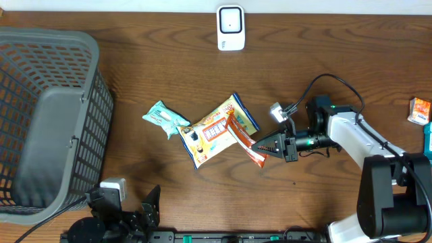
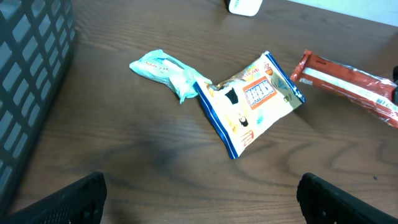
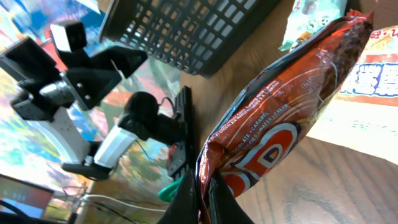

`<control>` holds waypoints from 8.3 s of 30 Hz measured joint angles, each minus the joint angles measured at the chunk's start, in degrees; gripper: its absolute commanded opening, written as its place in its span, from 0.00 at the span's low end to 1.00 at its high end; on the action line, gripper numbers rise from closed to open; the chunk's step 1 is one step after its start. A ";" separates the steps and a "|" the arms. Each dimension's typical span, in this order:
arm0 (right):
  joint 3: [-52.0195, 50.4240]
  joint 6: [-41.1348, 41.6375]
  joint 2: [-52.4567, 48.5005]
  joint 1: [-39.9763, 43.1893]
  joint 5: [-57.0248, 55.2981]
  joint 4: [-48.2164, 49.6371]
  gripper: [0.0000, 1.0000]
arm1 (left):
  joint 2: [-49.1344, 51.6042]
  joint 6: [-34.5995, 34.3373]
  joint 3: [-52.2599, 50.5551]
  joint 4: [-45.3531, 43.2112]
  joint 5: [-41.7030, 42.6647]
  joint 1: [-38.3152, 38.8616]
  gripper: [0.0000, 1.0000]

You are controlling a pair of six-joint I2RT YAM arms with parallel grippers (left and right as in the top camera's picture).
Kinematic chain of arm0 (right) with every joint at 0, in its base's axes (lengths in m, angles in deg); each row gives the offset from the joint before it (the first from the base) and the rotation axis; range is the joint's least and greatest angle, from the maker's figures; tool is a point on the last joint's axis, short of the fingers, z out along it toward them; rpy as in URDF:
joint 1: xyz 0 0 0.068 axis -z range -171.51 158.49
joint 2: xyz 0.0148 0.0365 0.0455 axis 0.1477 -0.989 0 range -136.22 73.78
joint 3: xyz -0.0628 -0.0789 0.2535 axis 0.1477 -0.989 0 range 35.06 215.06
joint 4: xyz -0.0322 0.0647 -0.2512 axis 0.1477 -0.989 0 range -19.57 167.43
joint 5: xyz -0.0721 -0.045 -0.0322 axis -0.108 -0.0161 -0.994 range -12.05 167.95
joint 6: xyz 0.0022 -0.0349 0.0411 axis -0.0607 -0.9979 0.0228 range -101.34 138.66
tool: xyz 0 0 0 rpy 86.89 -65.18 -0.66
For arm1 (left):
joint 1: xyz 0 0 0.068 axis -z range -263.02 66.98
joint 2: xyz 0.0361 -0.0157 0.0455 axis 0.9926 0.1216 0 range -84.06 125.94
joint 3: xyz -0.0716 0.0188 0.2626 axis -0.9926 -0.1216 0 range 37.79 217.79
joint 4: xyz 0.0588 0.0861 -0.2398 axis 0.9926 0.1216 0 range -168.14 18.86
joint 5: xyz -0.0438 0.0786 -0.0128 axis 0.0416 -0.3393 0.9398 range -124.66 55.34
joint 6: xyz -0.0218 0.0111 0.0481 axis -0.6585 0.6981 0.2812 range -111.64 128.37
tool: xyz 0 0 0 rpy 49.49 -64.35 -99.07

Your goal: Scan the item barcode

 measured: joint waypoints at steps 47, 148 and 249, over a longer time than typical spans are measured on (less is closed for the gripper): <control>-10.71 101.88 -4.37 -10.36 7.89 117.28 0.54 | 0.00 0.00 -0.02 0.02 0.00 0.00 0.98; 23.91 103.01 -12.17 -33.68 -80.48 -4.61 0.59 | 0.00 0.00 -0.02 -0.02 0.00 0.00 0.98; 19.21 33.81 -24.39 -16.04 -27.23 18.64 0.16 | 0.00 0.00 -0.02 -0.02 0.00 0.00 0.98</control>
